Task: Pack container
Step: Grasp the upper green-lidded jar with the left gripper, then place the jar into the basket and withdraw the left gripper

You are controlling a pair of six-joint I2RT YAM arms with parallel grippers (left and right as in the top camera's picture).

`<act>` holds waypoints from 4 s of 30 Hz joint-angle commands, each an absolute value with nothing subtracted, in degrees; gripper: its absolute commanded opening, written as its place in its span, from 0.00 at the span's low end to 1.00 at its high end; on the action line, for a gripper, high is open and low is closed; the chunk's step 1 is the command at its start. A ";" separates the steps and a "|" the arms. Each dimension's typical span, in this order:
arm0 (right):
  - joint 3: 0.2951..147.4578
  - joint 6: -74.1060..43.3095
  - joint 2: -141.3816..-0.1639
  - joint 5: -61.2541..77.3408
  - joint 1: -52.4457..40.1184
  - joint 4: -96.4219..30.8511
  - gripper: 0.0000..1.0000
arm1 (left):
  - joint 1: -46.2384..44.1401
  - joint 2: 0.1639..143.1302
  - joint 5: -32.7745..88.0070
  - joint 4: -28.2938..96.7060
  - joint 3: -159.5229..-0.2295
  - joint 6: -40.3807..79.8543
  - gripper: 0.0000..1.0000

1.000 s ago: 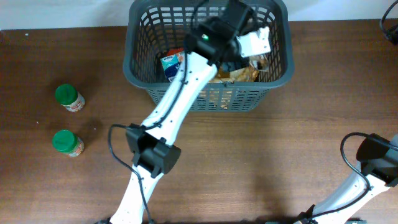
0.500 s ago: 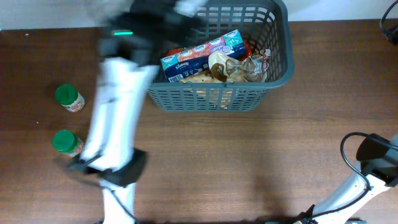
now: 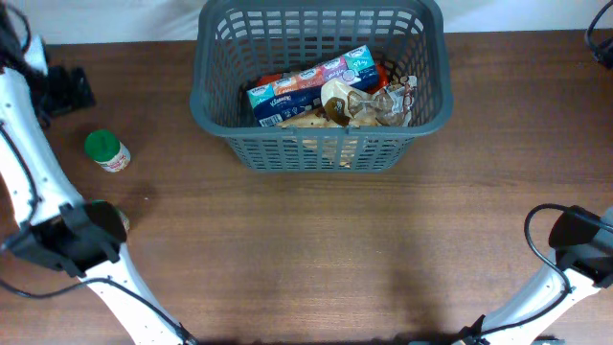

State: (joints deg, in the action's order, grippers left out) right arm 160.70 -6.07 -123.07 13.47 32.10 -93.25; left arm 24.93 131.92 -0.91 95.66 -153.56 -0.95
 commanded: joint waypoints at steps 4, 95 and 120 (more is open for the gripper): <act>160.66 -6.48 -123.17 14.17 31.90 -93.25 0.99 | 26.70 141.29 1.17 93.12 -149.51 0.43 0.96; 160.66 -6.48 -123.17 14.17 31.90 -93.25 0.99 | -19.44 130.72 -1.85 91.64 -132.81 -46.57 0.02; 160.66 -6.48 -123.17 14.15 31.90 -93.25 0.99 | 2.48 125.73 -7.75 96.68 -174.98 -13.23 0.99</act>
State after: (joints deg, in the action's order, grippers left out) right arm 160.70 -6.04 -123.07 13.47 32.10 -93.25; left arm -6.81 127.17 -4.97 96.31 -174.56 -17.72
